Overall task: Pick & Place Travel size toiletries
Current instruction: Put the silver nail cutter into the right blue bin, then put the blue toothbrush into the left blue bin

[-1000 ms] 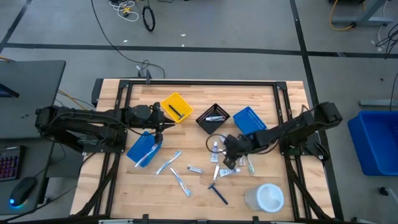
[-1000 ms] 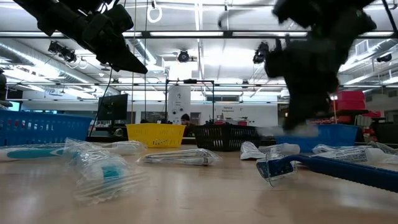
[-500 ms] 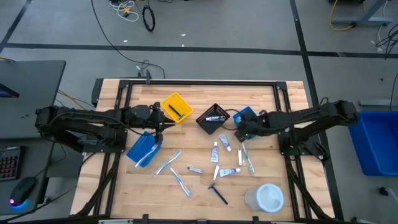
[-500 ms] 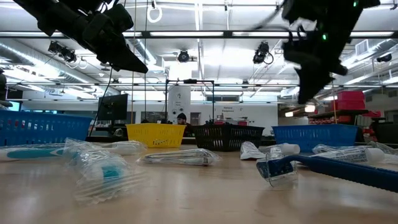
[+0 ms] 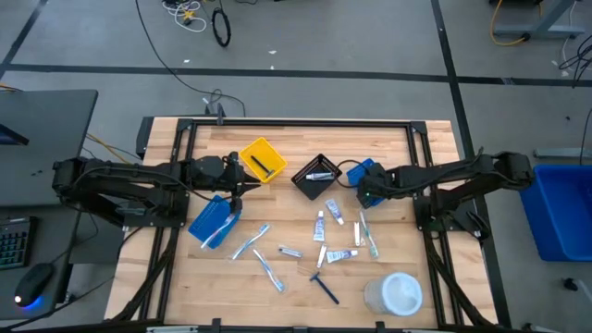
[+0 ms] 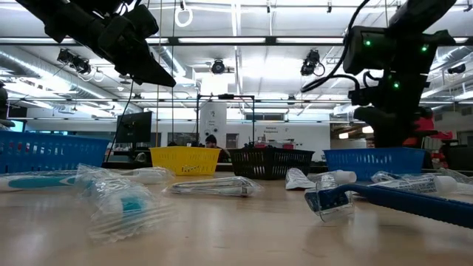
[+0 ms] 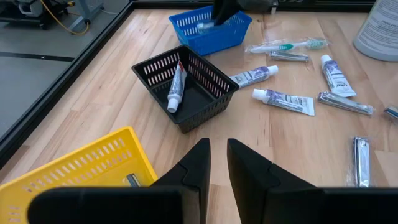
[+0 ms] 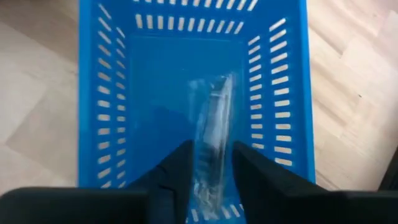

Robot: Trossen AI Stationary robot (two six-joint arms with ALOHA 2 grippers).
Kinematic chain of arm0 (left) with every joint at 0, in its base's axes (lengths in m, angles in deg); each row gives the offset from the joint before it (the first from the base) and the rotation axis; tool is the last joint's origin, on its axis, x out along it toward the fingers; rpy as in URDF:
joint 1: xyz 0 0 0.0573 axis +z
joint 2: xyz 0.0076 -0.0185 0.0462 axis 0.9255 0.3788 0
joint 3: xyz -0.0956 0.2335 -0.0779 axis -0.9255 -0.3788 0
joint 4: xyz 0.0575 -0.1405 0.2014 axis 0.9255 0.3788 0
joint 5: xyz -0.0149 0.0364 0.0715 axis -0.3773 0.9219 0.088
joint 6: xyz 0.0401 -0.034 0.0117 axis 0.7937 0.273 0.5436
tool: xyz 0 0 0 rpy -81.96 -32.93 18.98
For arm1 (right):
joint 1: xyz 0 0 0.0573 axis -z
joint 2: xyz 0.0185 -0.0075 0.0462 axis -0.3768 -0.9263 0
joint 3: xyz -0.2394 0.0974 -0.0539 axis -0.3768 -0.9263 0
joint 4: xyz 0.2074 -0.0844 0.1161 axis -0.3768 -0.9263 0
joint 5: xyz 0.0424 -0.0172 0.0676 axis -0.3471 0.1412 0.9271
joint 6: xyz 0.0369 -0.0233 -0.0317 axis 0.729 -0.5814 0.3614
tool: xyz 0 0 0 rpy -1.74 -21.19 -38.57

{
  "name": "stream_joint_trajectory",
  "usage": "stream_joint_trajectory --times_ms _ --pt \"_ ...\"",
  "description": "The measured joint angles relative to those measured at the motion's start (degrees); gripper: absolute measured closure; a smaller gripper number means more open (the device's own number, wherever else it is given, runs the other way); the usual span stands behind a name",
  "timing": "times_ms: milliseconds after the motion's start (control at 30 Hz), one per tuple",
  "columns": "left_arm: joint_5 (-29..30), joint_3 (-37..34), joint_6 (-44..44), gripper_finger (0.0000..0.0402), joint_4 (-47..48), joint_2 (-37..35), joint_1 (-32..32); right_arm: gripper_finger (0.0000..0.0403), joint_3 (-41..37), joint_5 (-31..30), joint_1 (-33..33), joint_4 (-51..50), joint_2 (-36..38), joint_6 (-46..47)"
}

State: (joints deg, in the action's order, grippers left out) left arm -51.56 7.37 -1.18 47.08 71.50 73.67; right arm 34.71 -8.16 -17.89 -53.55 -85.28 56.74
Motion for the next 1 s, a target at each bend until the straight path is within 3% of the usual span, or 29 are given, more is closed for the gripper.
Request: stream_joint_trajectory --times_ms 233,467,767,1000 --pt "0.0 0.0 0.0 0.034 0.0 0.01 -0.02 0.0219 1.82 0.05 0.84 0.95 0.0 -1.84" --pt "0.0 0.0 0.0 0.034 0.0 0.0 -0.02 0.0203 9.08 3.06 -0.63 2.39 0.0 -5.75" --pt "0.0 0.0 0.02 0.034 0.0 0.01 -0.01 0.0228 10.38 14.7 -3.67 22.42 -0.46 -10.53" --pt "0.0 0.0 0.02 0.034 -0.01 0.0 -0.01 0.0242 10.38 16.19 -9.35 37.68 -3.98 -17.1"
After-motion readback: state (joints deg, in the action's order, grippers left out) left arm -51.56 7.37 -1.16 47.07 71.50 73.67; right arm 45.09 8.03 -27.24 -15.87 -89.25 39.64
